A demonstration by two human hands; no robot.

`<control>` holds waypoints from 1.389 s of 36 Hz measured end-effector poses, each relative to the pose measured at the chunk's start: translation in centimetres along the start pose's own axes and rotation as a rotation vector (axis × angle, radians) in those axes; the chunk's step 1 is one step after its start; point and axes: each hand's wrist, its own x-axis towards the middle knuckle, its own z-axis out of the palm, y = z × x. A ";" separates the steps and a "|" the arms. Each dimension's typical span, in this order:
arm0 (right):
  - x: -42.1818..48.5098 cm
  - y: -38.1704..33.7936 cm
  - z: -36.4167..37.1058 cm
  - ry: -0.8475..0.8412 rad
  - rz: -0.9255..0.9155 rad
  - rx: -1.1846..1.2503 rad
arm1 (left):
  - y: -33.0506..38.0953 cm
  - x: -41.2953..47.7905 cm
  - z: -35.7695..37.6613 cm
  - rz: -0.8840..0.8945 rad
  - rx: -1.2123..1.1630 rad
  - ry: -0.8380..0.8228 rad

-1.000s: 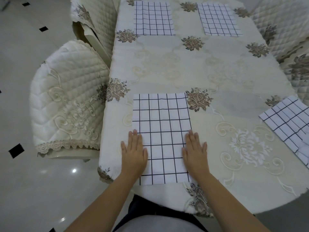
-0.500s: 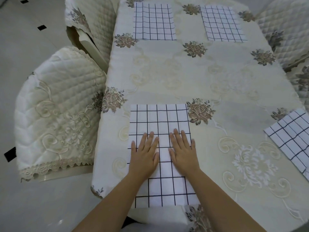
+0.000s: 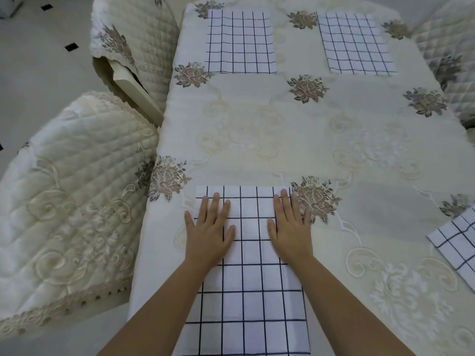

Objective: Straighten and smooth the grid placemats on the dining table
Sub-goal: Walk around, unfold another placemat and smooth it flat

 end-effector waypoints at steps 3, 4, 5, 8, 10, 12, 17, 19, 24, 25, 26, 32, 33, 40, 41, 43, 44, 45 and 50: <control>1.2 0.2 0.0 0.000 0.021 -0.004 | -0.5 1.4 0.0 -0.025 -0.005 0.007; 1.7 0.2 0.1 -0.002 0.025 -0.008 | -0.6 1.8 0.0 -0.033 -0.006 0.008; 2.1 0.2 0.0 -0.003 0.031 -0.011 | -0.7 2.2 0.0 -0.040 -0.009 0.009; 3.3 0.3 -0.1 -0.007 0.058 -0.026 | -0.8 3.2 -0.3 -0.058 -0.040 0.010; 3.9 0.3 -0.3 -0.017 0.068 -0.025 | -0.8 3.8 -0.5 -0.075 -0.051 0.011; 4.4 0.4 -0.3 -0.020 0.069 -0.013 | -0.8 4.2 -0.6 -0.092 -0.058 0.018; 4.5 0.4 -0.3 -0.038 0.070 0.007 | -0.8 4.3 -0.7 -0.090 -0.065 0.039; 4.6 0.4 -0.4 -0.037 0.077 0.016 | -0.9 4.1 -0.8 -0.094 -0.074 0.046; 3.9 0.8 -0.4 -0.023 0.123 0.056 | -2.1 2.6 -0.8 -0.201 -0.094 0.073; 3.6 1.0 -0.4 -0.006 0.132 0.063 | -2.5 2.1 -0.8 -0.223 -0.100 0.072; 3.3 1.2 -0.4 -0.004 0.135 0.065 | -3.0 1.5 -0.8 -0.242 -0.108 0.065; 1.0 3.4 -0.8 -0.009 0.134 0.049 | -4.5 -1.6 -1.2 -0.319 -0.107 0.056; 0.4 3.6 -0.9 -0.009 0.136 0.054 | -4.6 -2.2 -1.2 -0.330 -0.107 0.053; -4.6 4.0 -1.2 -0.077 0.165 0.090 | -4.8 -7.4 -0.8 -0.395 -0.128 0.034; -5.4 3.9 -1.3 -0.086 0.167 0.092 | -4.6 -8.2 -0.8 -0.410 -0.134 0.029; -6.9 3.7 -1.3 -0.102 0.174 0.110 | -4.3 -9.6 -0.7 -0.428 -0.147 0.029; -7.7 3.5 -1.3 -0.116 0.181 0.117 | -4.1 -10.3 -0.7 -0.436 -0.153 0.026; -8.4 3.3 -1.3 -0.130 0.187 0.120 | -4.0 -10.9 -0.7 -0.442 -0.159 0.022; -11.1 2.0 -2.0 -0.158 0.212 0.203 | -3.0 -12.7 -1.3 -0.469 -0.201 -0.010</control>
